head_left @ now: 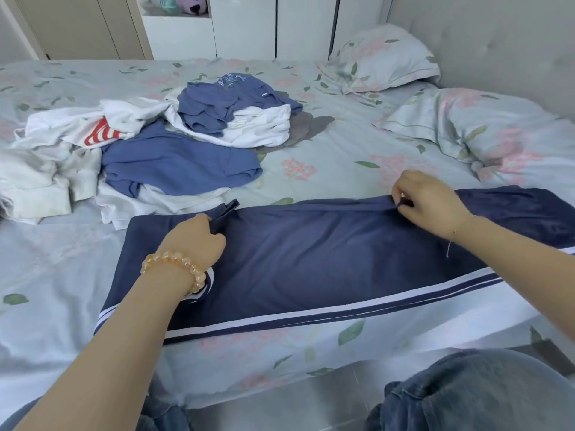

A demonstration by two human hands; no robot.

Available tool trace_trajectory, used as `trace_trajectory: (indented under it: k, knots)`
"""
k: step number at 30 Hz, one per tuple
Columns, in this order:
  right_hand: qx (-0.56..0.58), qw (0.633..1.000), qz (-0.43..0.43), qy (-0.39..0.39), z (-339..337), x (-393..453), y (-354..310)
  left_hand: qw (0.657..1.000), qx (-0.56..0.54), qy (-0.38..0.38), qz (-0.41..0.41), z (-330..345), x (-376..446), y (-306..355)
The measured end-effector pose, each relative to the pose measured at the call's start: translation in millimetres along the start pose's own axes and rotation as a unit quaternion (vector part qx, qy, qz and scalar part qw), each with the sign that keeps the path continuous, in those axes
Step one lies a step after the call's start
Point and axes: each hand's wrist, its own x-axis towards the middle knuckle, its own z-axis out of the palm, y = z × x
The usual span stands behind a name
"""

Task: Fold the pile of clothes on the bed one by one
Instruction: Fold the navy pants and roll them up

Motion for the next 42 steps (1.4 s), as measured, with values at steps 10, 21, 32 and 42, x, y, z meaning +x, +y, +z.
trace_trajectory:
  k: [10, 21, 32, 42]
  knots:
    - [0.195, 0.962, 0.185, -0.053, 23.1, -45.0, -17.1, 0.917, -0.323, 0.119, 0.2, -2.3, -58.2, 104.8]
    - [0.601, 0.685, 0.406, -0.068, -3.0, -57.1, 12.1, 0.894, -0.209, -0.294, 0.267, 99.5, -48.9, 198.5]
    - [0.311, 0.875, 0.356, 0.103, -14.2, -50.5, 18.0, 0.944, 0.107, -0.025, 0.311, 85.0, 20.5, 92.5]
    - [-0.035, 0.918, 0.394, -0.006, -60.1, -64.4, 130.8, 0.911, 0.168, -0.099, 0.362, 123.5, 0.1, 141.2]
